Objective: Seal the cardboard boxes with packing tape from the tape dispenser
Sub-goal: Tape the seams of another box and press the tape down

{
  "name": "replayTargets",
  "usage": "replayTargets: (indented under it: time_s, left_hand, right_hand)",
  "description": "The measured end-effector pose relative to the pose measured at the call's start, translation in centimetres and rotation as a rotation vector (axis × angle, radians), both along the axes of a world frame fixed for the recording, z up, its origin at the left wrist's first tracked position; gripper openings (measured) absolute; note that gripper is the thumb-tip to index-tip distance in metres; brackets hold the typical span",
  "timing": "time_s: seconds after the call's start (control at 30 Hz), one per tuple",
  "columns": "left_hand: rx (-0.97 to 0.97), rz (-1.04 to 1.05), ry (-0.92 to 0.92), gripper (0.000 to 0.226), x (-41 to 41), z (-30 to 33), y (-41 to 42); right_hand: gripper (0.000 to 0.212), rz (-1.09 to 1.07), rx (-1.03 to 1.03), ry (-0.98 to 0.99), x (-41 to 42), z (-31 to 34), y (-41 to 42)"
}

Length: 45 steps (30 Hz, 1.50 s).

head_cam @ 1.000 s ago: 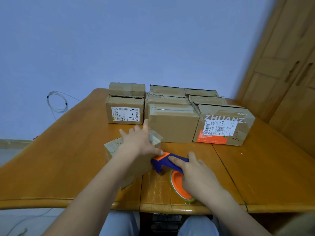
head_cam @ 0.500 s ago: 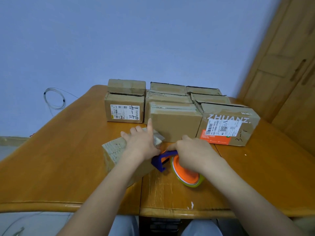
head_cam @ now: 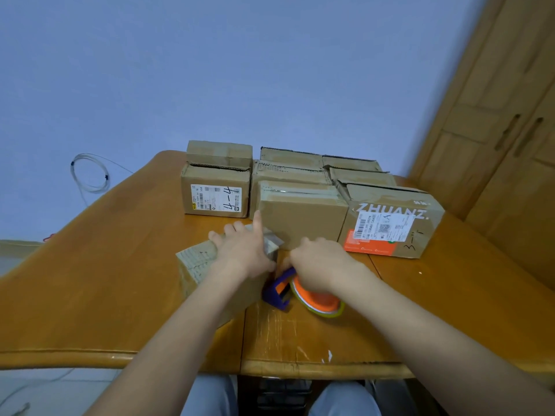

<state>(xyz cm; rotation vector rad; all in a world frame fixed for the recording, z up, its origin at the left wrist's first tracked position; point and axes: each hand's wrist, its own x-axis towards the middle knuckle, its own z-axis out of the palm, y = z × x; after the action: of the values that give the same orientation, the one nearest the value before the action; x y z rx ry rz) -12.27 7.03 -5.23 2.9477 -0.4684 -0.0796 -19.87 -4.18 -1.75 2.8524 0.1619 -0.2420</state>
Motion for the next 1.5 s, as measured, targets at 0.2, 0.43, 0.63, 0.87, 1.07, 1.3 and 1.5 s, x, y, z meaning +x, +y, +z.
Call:
replayTargets:
  time_s: [0.2, 0.43, 0.63, 0.87, 1.07, 1.3, 1.5]
  left_hand:
    - [-0.029, -0.012, -0.018, 0.111, 0.1, -0.3, 0.1]
    - [-0.042, -0.193, -0.035, 0.118, 0.7, -0.4, 1.9]
    - [-0.049, -0.395, 0.033, 0.128, 1.5, 0.1, 4.0]
    - [0.069, -0.460, 0.037, 0.129, 1.9, -0.2, 4.3]
    - [0.077, -0.510, 0.013, 0.126, 2.0, 0.1, 4.7]
    - [-0.373, -0.461, 0.312, 0.106, 2.7, 1.5, 5.5]
    - [-0.292, -0.392, 0.134, 0.100, 3.6, 0.1, 5.7]
  right_hand:
    - [0.065, -0.082, 0.185, -0.002, -1.6, 3.2, -5.8]
    - [0.064, -0.318, 0.924, -0.020, -2.4, -0.3, -13.4]
    - [0.013, -0.573, 1.130, 0.060, -1.4, -4.3, -15.5]
    - [0.009, -0.501, 0.736, -0.101, 2.0, -6.9, -17.1]
    - [0.049, -0.348, 0.429, -0.466, 1.4, -7.6, -13.6]
    - [0.055, 0.126, 0.948, -0.802, 1.6, -10.1, -3.2]
    - [0.062, 0.206, 1.052, -0.819, 3.5, -12.4, -1.2]
